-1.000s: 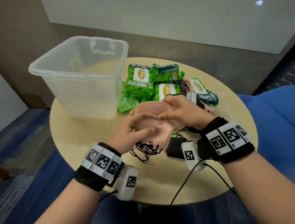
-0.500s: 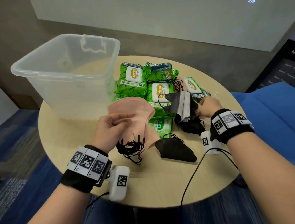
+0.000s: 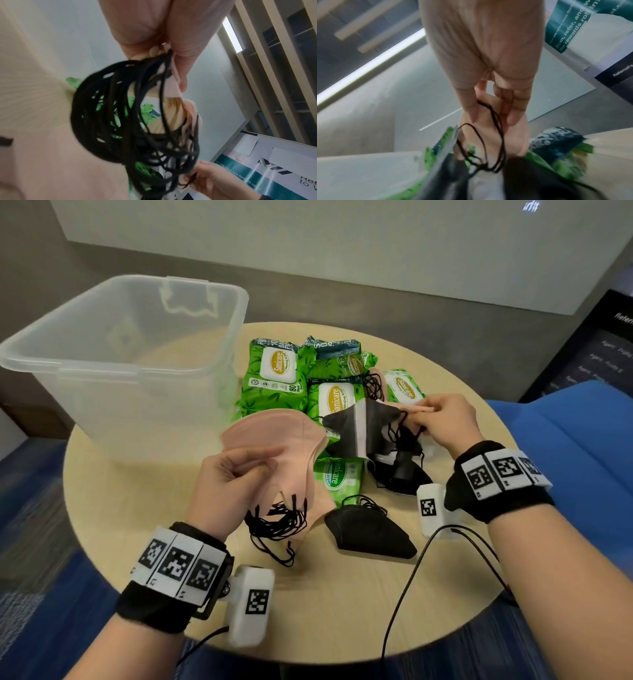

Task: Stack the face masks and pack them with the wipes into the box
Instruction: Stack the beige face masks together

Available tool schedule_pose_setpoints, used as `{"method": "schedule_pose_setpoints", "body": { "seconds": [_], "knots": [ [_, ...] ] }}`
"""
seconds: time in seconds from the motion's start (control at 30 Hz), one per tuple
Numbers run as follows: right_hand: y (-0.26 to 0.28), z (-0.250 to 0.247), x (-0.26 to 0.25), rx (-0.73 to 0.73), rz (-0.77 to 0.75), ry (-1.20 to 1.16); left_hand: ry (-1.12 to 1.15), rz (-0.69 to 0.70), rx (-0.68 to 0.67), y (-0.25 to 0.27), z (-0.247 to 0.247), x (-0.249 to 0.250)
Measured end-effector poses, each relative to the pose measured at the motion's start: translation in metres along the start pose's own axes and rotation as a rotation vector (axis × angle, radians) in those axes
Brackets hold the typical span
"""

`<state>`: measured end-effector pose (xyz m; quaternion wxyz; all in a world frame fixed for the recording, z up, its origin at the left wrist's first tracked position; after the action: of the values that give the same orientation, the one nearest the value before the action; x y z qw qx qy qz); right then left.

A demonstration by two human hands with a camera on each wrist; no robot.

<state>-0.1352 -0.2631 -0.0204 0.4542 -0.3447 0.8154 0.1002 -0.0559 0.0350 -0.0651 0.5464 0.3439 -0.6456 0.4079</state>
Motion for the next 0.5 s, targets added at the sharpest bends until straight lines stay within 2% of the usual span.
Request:
{"method": "schedule_pose_setpoints", "body": {
  "seconds": [0.13, 0.2, 0.27, 0.37, 0.5],
  "knots": [
    [0.015, 0.003, -0.033, -0.048, -0.145, -0.213, 0.020, -0.013, 0.005, 0.002, 0.000, 0.001],
    [0.018, 0.005, -0.042, -0.050, -0.147, -0.381, 0.024, -0.010, 0.019, 0.002, -0.002, 0.002],
    [0.017, 0.003, -0.044, 0.024, -0.126, -0.476, 0.025, -0.004, 0.036, 0.003, -0.006, 0.003],
    [0.007, -0.001, -0.036, 0.125, -0.139, -0.367, 0.030, -0.001, 0.047, 0.003, -0.010, 0.003],
    [-0.011, 0.000, -0.019, 0.096, -0.056, -0.224, 0.028, 0.001, 0.048, 0.003, -0.010, 0.004]
  ]
}}
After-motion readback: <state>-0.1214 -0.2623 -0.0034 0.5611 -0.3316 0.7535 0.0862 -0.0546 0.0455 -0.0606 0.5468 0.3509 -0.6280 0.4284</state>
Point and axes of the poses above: each hand's wrist, its own y-axis away from the middle knuckle, its own z-axis out of the palm, x = y × z, the point moved 3 cm from there along -y, towards the middle knuckle, and after that the axes turned 8 degrees about -y, right-handed, at the moved point
